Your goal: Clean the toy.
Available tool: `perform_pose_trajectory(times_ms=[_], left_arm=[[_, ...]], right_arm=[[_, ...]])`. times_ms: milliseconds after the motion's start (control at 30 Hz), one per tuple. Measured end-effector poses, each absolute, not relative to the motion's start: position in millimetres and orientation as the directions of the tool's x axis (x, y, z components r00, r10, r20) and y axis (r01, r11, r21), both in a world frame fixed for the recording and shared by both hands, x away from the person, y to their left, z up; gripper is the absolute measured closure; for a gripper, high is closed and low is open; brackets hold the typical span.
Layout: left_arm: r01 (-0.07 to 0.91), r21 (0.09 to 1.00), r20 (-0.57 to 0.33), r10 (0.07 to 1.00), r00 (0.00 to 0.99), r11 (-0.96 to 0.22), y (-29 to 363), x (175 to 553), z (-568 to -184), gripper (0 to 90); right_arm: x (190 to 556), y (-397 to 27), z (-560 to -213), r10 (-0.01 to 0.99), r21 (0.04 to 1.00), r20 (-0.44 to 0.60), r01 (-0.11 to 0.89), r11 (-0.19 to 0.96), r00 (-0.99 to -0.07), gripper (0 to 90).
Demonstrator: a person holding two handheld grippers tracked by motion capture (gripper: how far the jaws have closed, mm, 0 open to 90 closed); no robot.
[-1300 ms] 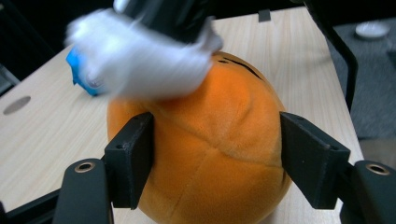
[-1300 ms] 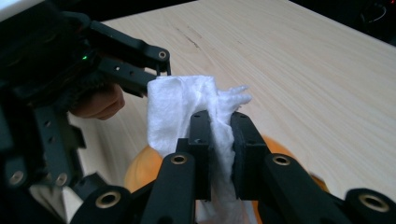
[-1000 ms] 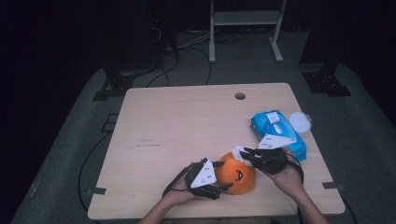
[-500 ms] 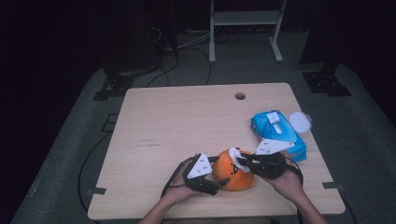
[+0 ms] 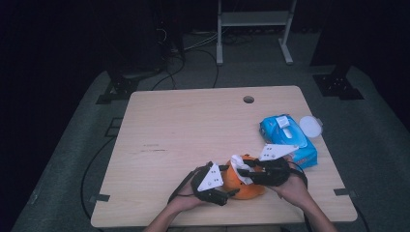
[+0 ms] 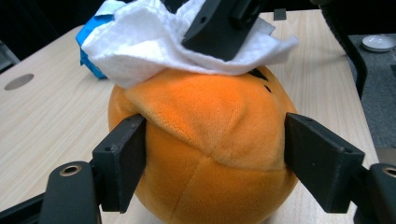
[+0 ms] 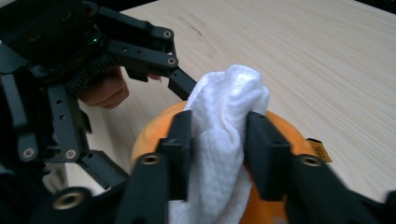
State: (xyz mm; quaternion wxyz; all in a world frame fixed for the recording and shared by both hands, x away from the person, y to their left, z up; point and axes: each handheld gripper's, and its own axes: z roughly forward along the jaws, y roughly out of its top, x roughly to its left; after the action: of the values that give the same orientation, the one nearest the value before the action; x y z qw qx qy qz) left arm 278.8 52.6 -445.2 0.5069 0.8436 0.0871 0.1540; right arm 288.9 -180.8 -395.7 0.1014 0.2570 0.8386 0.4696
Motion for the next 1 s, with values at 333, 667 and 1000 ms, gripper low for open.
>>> perform_pose_trajectory(times_ms=[333,667,1000], left_arm=[[0.051,0.879,0.135,0.35,0.927,-0.475,58,286,-446,25.2],[0.142,0.893,0.044,0.398,0.917,-0.428,58,293,-449,19.0],[0.077,0.876,0.117,0.364,0.924,-0.477,54,287,-450,18.3]], right_arm=[[284,-185,-390,0.535,0.827,0.031,0.322,0.461,-0.844,80.0],[278,-199,-391,0.516,0.771,0.009,0.335,0.543,-0.857,80.2],[269,-162,-390,0.454,0.782,-0.038,0.256,0.568,-0.89,80.3]])
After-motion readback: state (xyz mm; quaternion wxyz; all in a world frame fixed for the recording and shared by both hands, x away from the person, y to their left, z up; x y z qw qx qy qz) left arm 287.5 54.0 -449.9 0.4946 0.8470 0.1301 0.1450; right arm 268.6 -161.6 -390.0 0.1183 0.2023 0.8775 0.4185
